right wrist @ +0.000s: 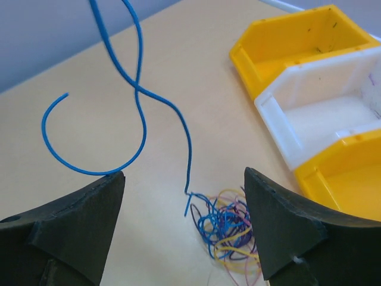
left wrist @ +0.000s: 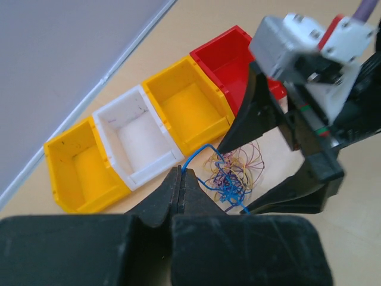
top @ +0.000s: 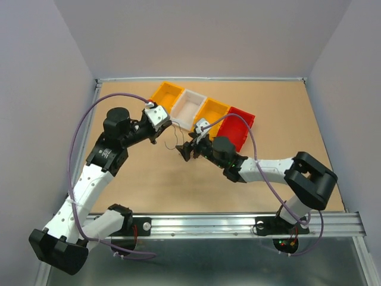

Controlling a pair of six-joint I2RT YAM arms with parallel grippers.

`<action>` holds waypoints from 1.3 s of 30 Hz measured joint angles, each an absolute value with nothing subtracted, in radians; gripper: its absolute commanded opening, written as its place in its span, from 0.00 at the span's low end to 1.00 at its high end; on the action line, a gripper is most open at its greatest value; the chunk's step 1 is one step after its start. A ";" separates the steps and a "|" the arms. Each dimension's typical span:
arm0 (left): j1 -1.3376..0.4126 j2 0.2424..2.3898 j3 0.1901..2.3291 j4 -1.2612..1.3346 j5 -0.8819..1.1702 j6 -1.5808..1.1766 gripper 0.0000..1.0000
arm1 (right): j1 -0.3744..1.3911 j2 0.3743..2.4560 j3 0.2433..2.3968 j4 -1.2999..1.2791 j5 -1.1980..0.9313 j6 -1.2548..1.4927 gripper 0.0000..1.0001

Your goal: Untangle the cables

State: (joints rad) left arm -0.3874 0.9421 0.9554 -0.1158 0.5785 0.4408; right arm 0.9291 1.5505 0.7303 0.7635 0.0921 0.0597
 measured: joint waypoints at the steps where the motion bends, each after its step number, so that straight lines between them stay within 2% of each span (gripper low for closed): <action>1: -0.391 0.940 0.970 -0.124 0.575 0.440 0.00 | 0.929 1.571 0.747 0.775 0.093 0.056 0.69; 5: -0.398 0.934 1.052 -0.154 0.559 0.434 0.00 | 0.929 1.699 0.818 0.848 0.109 0.047 0.60; 7: -0.398 0.943 1.139 -0.181 0.546 0.422 0.00 | 0.929 1.764 0.846 0.888 0.108 0.049 0.43; 8: -0.398 0.949 1.169 -0.186 0.543 0.417 0.00 | 0.929 1.802 0.862 0.905 0.106 0.054 0.23; 9: -0.398 0.964 1.230 -0.196 0.537 0.405 0.00 | 0.929 1.829 0.872 0.913 0.104 0.058 0.14; 10: -0.398 0.979 1.279 -0.197 0.528 0.392 0.00 | 0.929 1.858 0.880 0.928 0.105 0.062 0.11; 17: -0.401 1.107 1.631 -0.233 0.320 0.282 0.00 | 0.921 1.932 0.865 1.022 0.124 0.163 0.16; 23: -0.378 1.237 1.959 -0.206 0.119 0.247 0.00 | 0.902 1.857 0.617 1.036 0.203 0.266 0.17; 26: -0.330 1.259 2.018 -0.187 0.055 0.224 0.00 | 0.900 1.729 0.457 1.024 0.257 0.306 0.12; 34: -0.273 1.285 1.975 -0.150 0.056 0.191 0.00 | 0.899 1.407 0.302 0.952 0.318 0.358 0.15; 37: -0.273 1.289 1.890 -0.130 0.089 0.189 0.00 | 0.899 1.262 0.269 0.875 0.324 0.366 0.26; 38: -0.273 1.294 1.864 -0.125 0.096 0.189 0.00 | 0.899 1.223 0.265 0.854 0.327 0.367 0.32; 39: -0.273 1.300 1.839 -0.117 0.099 0.189 0.00 | 0.899 1.190 0.265 0.829 0.325 0.368 0.43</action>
